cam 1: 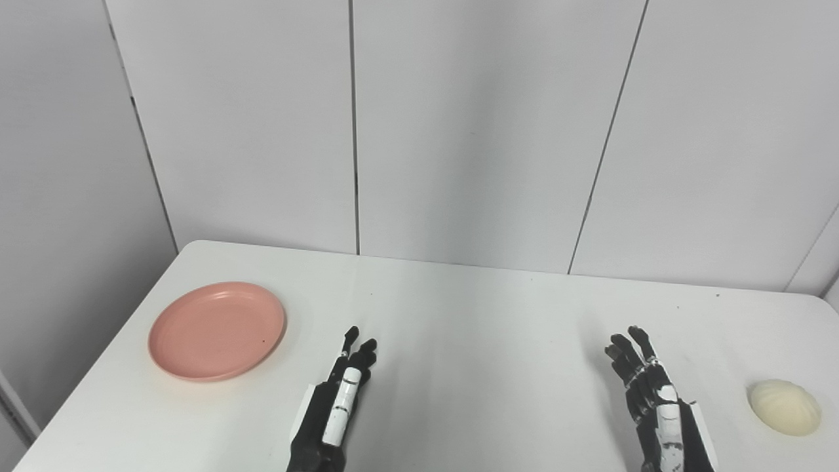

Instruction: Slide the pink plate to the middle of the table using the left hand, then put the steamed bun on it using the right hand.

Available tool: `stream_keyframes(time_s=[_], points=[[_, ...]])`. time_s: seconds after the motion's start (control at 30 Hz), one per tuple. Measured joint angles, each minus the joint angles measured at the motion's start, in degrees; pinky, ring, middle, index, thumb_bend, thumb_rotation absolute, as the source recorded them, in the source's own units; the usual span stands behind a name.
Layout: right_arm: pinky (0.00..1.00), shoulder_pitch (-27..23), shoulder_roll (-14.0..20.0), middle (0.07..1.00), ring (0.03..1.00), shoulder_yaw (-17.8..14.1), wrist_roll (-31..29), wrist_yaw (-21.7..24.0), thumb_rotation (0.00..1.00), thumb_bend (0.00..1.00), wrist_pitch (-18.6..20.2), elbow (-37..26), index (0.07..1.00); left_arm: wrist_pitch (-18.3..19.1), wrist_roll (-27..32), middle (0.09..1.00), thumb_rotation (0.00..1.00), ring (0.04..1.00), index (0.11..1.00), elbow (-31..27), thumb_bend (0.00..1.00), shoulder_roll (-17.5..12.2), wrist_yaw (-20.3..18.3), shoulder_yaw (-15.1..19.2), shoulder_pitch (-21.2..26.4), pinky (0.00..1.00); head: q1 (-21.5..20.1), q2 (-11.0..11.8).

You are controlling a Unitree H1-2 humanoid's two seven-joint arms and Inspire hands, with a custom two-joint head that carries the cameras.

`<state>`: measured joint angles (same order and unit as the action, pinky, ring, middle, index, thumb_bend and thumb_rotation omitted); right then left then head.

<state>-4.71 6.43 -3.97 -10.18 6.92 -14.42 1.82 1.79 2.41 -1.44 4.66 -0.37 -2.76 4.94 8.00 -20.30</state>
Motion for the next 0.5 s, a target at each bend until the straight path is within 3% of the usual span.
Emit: stream_keyframes(time_s=[0.2,0.5], points=[[0.96,-0.04,-0.06,0.900,0.909,0.00,0.60,-0.16,1.00,0.70,0.00,0.20,0.936,1.09,3.01,0.900,0.89,0.903,0.932,-5.02,0.77,-1.44,-0.34,2.15,4.04,0.93,0.00,0.00],[0.95,-0.06,-0.17,0.898,0.903,0.16,0.67,-0.13,1.00,0.72,0.00,0.04,0.935,2.38,3.28,0.861,0.90,0.863,0.904,-5.24,0.79,-8.82,-0.15,7.48,14.13,0.87,-0.26,-0.26]])
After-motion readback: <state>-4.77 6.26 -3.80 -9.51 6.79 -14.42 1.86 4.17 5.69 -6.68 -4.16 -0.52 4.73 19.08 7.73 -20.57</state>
